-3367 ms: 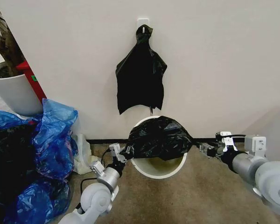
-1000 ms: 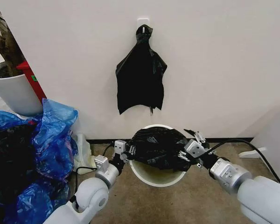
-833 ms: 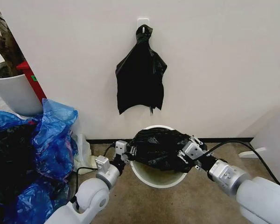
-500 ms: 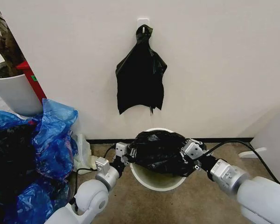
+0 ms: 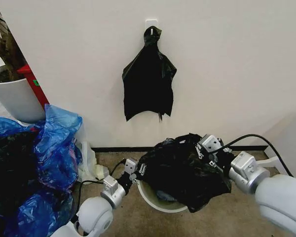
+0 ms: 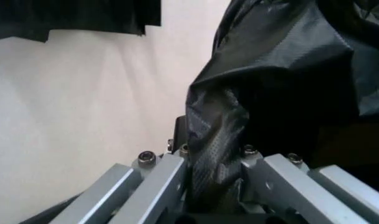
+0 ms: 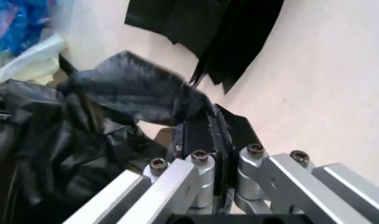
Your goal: Place the garbage bag over the trash bin.
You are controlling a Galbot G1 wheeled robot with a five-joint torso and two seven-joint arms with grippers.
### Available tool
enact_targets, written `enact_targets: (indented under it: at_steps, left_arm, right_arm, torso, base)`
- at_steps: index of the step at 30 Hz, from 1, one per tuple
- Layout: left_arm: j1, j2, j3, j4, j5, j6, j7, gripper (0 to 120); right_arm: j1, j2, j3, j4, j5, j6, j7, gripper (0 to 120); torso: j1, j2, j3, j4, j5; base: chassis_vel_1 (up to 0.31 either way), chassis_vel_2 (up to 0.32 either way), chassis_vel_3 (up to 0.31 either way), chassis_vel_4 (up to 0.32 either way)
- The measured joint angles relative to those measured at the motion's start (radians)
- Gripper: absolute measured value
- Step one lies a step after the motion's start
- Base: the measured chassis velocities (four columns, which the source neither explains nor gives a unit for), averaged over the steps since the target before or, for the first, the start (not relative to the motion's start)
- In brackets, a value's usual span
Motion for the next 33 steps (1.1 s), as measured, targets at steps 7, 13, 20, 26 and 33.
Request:
enact_targets:
  at_steps: [7,13,20,26,33]
  left_arm:
    - [0.034,0.006,-0.016,-0.025,0.023,-0.066,0.061,2]
    - [0.065,0.007,-0.028,-0.045,0.029,-0.121,0.105,2]
    - [0.086,-0.012,-0.03,-0.056,0.011,-0.176,0.137,2]
    - [0.109,-0.018,-0.039,-0.077,-0.023,-0.204,0.187,2]
    - [0.132,-0.02,-0.045,-0.094,-0.047,-0.216,0.211,2]
  right_arm:
    - [0.048,-0.015,-0.037,-0.156,0.017,0.094,-0.182,0]
    - [0.064,-0.017,-0.058,-0.291,0.0,0.184,-0.315,0]
    - [0.043,-0.009,-0.064,-0.395,-0.037,0.277,-0.448,0]
    - [0.027,0.023,-0.065,-0.46,-0.073,0.349,-0.501,0]
    - [0.009,0.043,-0.055,-0.502,-0.096,0.402,-0.523,0]
  torso:
    - [0.0,0.0,0.0,-0.0002,0.0]
    - [0.0,0.0,0.0,0.0,0.0003]
    - [0.0,0.0,0.0,-0.0001,-0.0001]
    - [0.0,0.0,0.0,0.0,0.0002]
    - [0.0,0.0,0.0,0.0001,0.0]
  base:
    - [0.0,0.0,0.0,0.0]
    - [0.0,0.0,0.0,0.0]
    - [0.0,0.0,0.0,0.0]
    - [0.0,0.0,0.0,0.0]
    - [0.0,0.0,0.0,0.0]
